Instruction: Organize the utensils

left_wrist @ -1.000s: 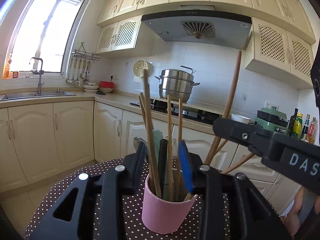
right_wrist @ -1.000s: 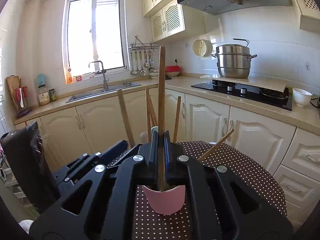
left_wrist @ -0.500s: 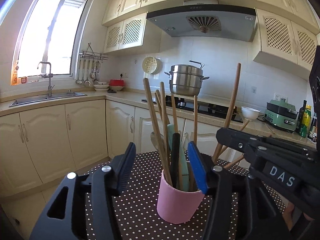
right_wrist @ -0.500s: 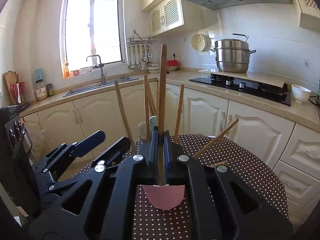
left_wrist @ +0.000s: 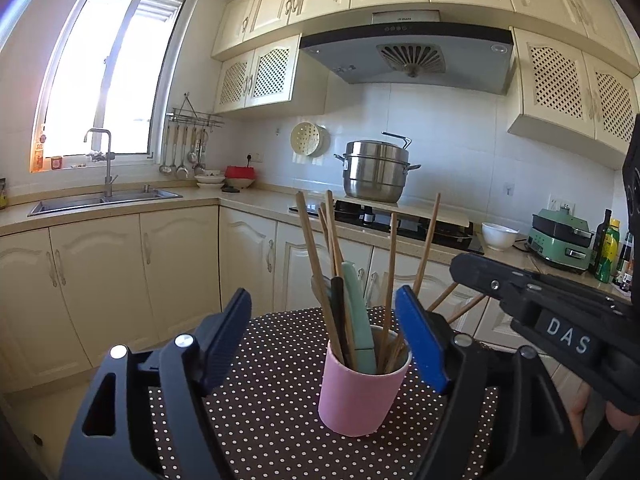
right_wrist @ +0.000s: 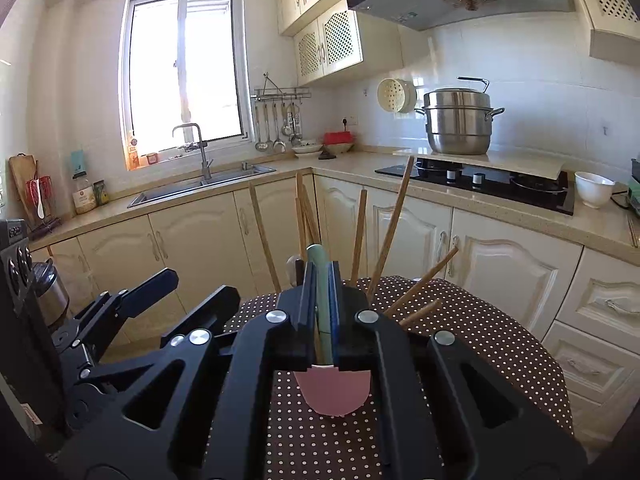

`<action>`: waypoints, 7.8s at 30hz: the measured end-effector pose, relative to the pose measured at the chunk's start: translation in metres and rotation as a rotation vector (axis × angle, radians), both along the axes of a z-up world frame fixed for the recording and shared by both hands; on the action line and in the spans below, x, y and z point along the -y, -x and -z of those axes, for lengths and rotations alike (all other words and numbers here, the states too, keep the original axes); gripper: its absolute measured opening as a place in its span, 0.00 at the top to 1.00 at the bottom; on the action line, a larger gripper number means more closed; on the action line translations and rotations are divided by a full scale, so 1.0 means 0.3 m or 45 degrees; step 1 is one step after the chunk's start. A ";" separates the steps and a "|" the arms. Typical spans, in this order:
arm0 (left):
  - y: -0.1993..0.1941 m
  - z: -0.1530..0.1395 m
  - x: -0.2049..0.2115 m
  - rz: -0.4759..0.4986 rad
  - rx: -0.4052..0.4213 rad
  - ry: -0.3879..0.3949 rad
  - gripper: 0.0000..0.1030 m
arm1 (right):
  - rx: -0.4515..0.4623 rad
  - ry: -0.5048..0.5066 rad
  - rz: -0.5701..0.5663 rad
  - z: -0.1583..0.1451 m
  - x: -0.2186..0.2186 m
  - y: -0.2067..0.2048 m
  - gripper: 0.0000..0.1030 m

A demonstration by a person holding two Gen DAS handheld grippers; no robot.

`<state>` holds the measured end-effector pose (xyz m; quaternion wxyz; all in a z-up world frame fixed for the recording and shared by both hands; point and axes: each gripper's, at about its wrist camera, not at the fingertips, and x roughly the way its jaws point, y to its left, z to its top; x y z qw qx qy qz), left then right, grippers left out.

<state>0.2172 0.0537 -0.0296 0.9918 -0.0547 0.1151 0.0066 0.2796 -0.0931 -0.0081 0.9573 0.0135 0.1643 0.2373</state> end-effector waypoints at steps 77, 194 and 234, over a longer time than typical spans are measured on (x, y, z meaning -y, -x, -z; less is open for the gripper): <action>0.513 -0.246 0.157 -0.018 0.135 -0.149 0.15 | 0.302 0.030 0.269 -0.123 0.214 0.595 0.21; 0.490 -0.216 0.150 -0.022 0.114 -0.176 0.15 | 0.240 0.027 0.251 -0.095 0.205 0.574 0.21; 0.488 -0.201 0.140 -0.021 0.106 -0.180 0.15 | 0.228 0.028 0.251 -0.087 0.202 0.562 0.19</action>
